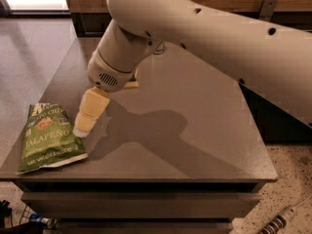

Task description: Pick green jalapeno chip bag

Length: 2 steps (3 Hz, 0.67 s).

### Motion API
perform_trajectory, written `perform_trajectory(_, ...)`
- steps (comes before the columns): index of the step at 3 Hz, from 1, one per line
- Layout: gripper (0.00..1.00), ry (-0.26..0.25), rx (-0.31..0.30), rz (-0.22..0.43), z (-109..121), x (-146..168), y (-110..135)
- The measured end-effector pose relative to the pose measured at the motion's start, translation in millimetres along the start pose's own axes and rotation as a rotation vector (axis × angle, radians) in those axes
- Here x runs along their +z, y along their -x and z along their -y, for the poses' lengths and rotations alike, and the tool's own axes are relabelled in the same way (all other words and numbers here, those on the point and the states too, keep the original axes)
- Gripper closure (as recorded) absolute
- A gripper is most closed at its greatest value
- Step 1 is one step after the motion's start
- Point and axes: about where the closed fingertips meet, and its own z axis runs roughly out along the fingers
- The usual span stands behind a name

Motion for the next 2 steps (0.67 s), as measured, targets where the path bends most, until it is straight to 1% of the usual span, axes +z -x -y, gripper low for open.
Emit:
perform_trajectory(1,0.00,0.081,0.008,0.008,-1,39,11)
perform_trajectory(2,0.00,0.151,0.014,0.009,-13,67,23)
